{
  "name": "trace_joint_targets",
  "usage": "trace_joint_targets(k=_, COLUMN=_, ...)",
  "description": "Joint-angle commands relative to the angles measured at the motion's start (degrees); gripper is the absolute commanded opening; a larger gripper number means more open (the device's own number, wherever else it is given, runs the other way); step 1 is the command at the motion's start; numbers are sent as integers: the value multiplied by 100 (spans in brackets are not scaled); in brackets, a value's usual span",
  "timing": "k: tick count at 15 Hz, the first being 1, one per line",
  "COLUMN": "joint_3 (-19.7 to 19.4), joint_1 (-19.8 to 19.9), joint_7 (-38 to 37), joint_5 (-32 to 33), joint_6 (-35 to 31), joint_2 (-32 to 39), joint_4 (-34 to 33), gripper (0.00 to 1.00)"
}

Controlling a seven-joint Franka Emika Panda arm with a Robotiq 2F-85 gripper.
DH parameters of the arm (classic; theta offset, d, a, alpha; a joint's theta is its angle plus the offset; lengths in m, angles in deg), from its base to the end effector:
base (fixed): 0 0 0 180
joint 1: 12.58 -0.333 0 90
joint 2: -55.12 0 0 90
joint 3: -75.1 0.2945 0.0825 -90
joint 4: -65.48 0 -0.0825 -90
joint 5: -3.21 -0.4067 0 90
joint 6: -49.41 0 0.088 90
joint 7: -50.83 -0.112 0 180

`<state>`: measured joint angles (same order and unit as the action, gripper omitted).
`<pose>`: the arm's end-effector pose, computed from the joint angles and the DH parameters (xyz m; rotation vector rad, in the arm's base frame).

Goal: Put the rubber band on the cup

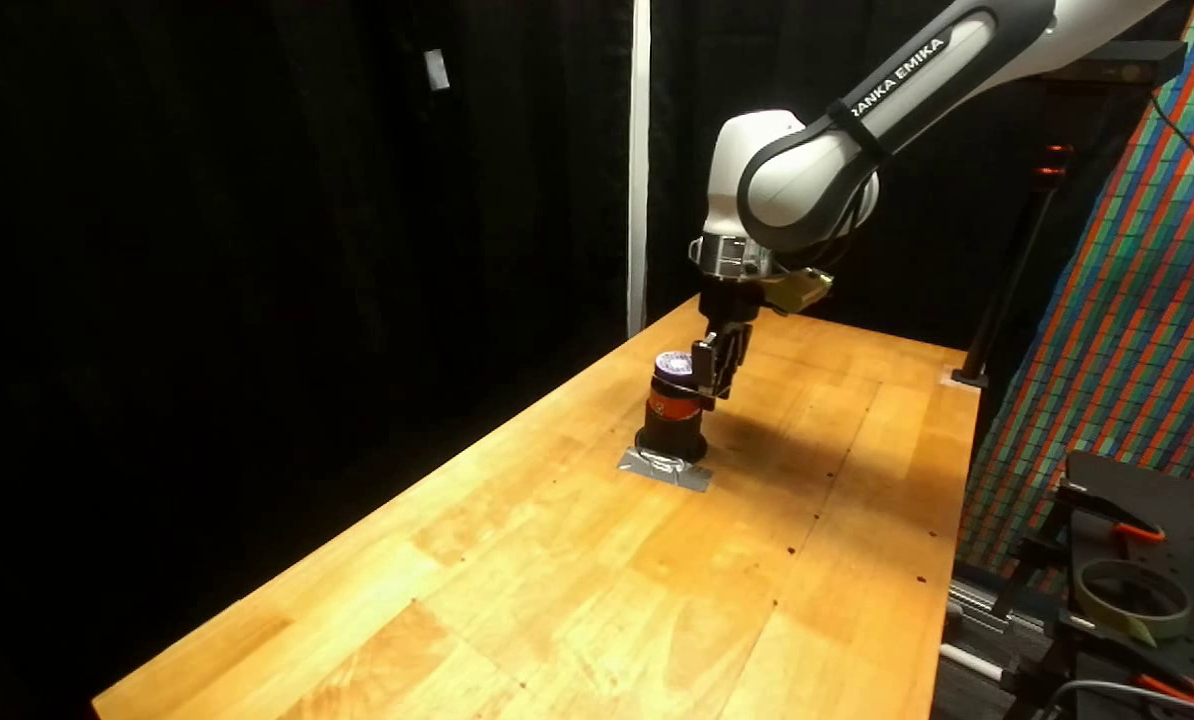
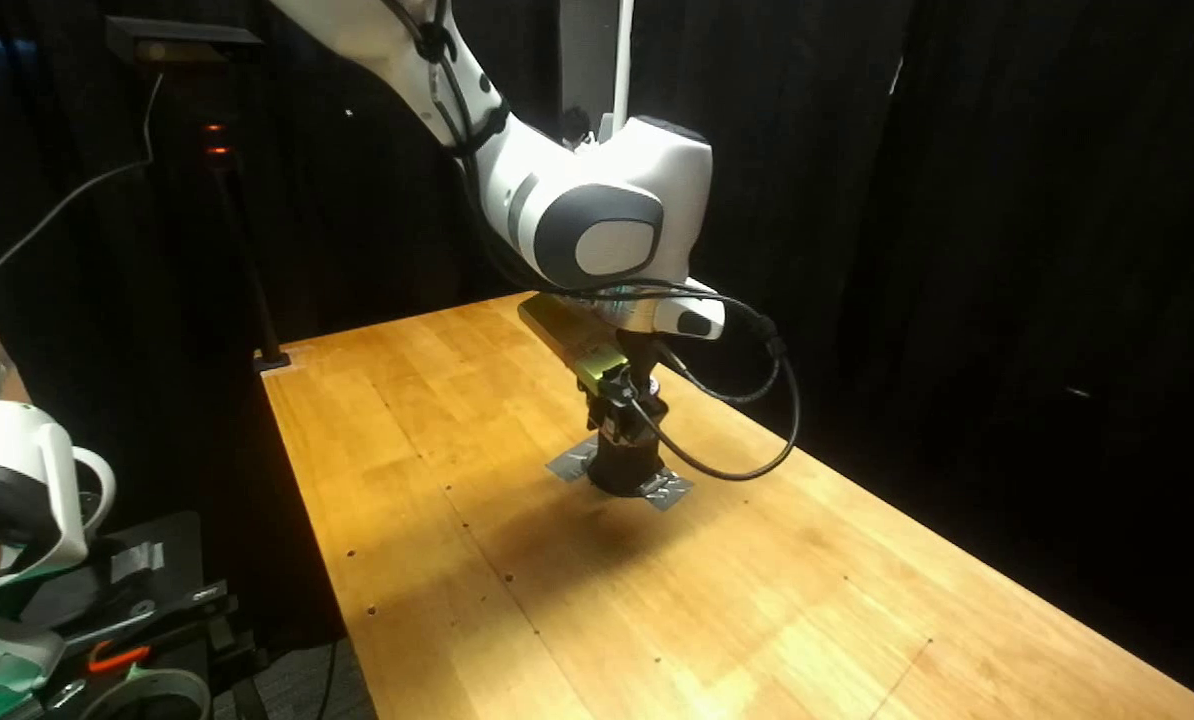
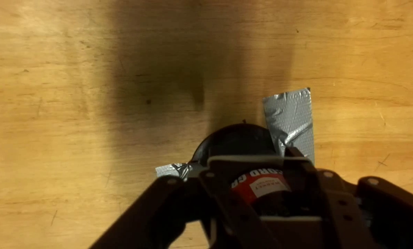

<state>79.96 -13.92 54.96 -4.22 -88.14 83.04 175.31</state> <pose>0.6295 0.0689 0.1979 -3.0125 -0.1124 0.0084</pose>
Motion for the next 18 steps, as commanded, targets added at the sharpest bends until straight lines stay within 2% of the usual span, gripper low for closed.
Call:
trace_joint_targets(k=1, joint_3=114, joint_1=189, joint_7=329, joint_5=-210, joint_6=-533, joint_2=-523, joint_4=783, gripper=20)
trace_joint_targets(k=3, joint_3=182, joint_1=286, joint_7=499, joint_5=-342, joint_6=-826, joint_2=-680, joint_4=1057, gripper=5)
trace_joint_targets(k=4, joint_3=227, joint_1=343, joint_7=605, joint_5=-457, joint_6=-1023, joint_2=-761, joint_4=1209, gripper=0)
trace_joint_targets(k=7, joint_3=490, joint_1=599, joint_7=1089, joint_5=-1004, joint_6=-1740, joint_2=-931, joint_4=1629, gripper=0)
trace_joint_targets(k=10, joint_3=949, joint_1=984, joint_7=1791, joint_5=-1770, joint_6=-2345, joint_2=-1034, joint_4=1946, gripper=0)
trace_joint_targets(k=14, joint_3=1932, joint_1=1729, joint_7=3054, joint_5=-3212, joint_6=-3344, joint_2=-963, joint_4=2179, gripper=0)
trace_joint_targets(k=18, joint_3=3259, joint_1=2753, joint_7=4553, joint_5=-4749, joint_6=-4079, joint_2=-769, joint_4=2107, gripper=0)
